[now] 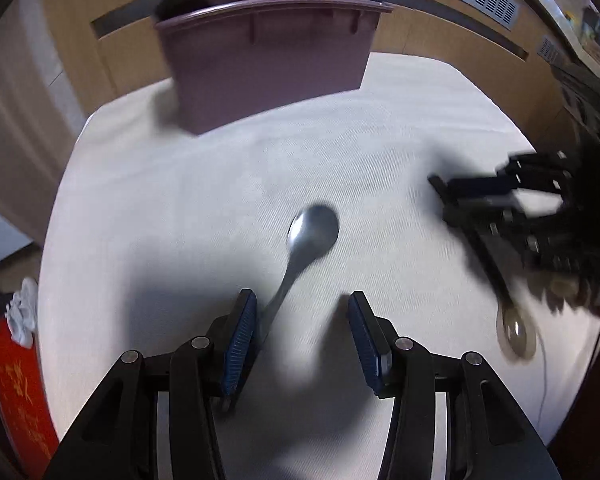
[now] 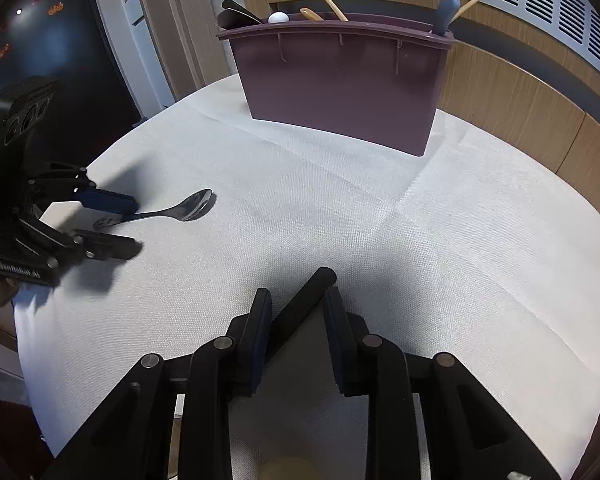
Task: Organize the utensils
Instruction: 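Grasp the black-handled spoon with the right tool while the left tool grasps the black spoon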
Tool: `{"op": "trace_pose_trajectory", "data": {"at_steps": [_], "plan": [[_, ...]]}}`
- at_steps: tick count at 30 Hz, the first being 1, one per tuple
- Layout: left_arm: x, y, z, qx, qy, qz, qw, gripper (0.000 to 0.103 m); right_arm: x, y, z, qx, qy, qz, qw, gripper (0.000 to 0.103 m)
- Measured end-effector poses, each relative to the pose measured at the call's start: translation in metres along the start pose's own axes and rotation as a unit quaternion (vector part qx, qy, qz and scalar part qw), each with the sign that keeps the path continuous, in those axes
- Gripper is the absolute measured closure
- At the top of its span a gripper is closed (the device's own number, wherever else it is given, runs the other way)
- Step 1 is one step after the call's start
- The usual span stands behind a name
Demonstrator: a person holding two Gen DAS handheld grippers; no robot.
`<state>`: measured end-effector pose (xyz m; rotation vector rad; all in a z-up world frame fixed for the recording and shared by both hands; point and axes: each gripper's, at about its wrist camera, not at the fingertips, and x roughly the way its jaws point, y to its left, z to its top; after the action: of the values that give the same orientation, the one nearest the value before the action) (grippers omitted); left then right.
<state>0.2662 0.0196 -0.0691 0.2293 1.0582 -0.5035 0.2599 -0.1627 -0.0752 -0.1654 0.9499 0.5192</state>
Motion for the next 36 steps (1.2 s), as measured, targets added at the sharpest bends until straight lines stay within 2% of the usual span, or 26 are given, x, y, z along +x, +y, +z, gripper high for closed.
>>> {"op": "trace_pose_trajectory", "data": {"at_steps": [6,11,12,13,15,16,20,22,24,25,27,29,30,32,33,34,35,36], "plan": [[0.019,0.003,0.029,-0.025,0.007,0.025,0.9993,0.054,-0.006,-0.002,-0.009,-0.004,0.001,0.006,1.000,0.079],[0.019,-0.002,0.030,-0.043,0.019,0.035,0.9983,0.055,-0.009,-0.004,-0.016,-0.003,-0.008,0.012,1.000,0.079],[0.019,-0.003,0.030,-0.047,0.019,0.040,0.9979,0.058,-0.009,-0.004,-0.016,0.001,-0.010,0.015,1.000,0.077],[0.017,-0.006,0.027,-0.051,0.013,0.044,0.9976,0.065,-0.009,-0.005,-0.017,0.008,-0.011,0.022,1.000,0.071],[0.016,-0.012,0.024,-0.045,-0.005,0.053,0.9976,0.073,-0.007,-0.005,-0.016,0.016,-0.011,0.041,0.999,0.060],[0.015,-0.016,0.022,-0.042,-0.014,0.061,0.9971,0.073,-0.007,-0.004,-0.016,0.021,-0.008,0.049,0.999,0.055],[0.007,-0.013,0.013,-0.081,-0.053,0.066,0.9931,0.073,-0.008,-0.002,-0.014,0.036,0.013,0.054,0.998,0.050],[-0.010,-0.007,0.005,-0.124,-0.092,0.067,0.9857,0.073,-0.008,0.002,-0.014,0.030,0.022,0.059,0.998,0.044],[-0.033,-0.001,-0.005,-0.174,-0.138,0.064,0.9730,0.073,-0.009,0.008,-0.016,0.012,0.021,0.052,0.998,0.044],[-0.048,0.003,-0.013,-0.208,-0.166,0.063,0.9619,0.073,-0.009,0.008,-0.016,0.016,0.019,0.047,0.999,0.046],[-0.064,0.006,-0.025,-0.238,-0.198,0.064,0.9487,0.073,-0.010,0.007,-0.017,0.063,0.009,0.022,0.998,0.051],[-0.076,0.004,-0.038,-0.254,-0.225,0.069,0.9381,0.073,-0.008,0.014,-0.014,0.084,0.006,-0.009,0.996,0.052],[-0.080,0.003,-0.042,-0.258,-0.233,0.069,0.9351,0.073,-0.006,0.020,-0.012,0.077,0.007,-0.031,0.997,0.052],[-0.085,0.001,-0.048,-0.258,-0.239,0.058,0.9342,0.073,0.002,0.039,-0.009,0.035,0.003,-0.088,0.996,0.054],[-0.087,0.001,-0.050,-0.257,-0.240,0.053,0.9345,0.073,0.004,0.046,-0.008,0.018,-0.007,-0.095,0.995,0.063],[-0.090,0.002,-0.051,-0.259,-0.242,0.050,0.9339,0.073,0.005,0.049,-0.006,0.007,-0.008,-0.086,0.996,0.081],[-0.091,0.004,-0.051,-0.260,-0.242,0.047,0.9338,0.073,0.005,0.053,-0.004,-0.005,-0.006,-0.078,0.997,0.088],[-0.094,0.004,-0.052,-0.260,-0.242,0.045,0.9337,0.073,0.006,0.059,-0.001,-0.020,-0.002,-0.080,0.997,0.089]]}}
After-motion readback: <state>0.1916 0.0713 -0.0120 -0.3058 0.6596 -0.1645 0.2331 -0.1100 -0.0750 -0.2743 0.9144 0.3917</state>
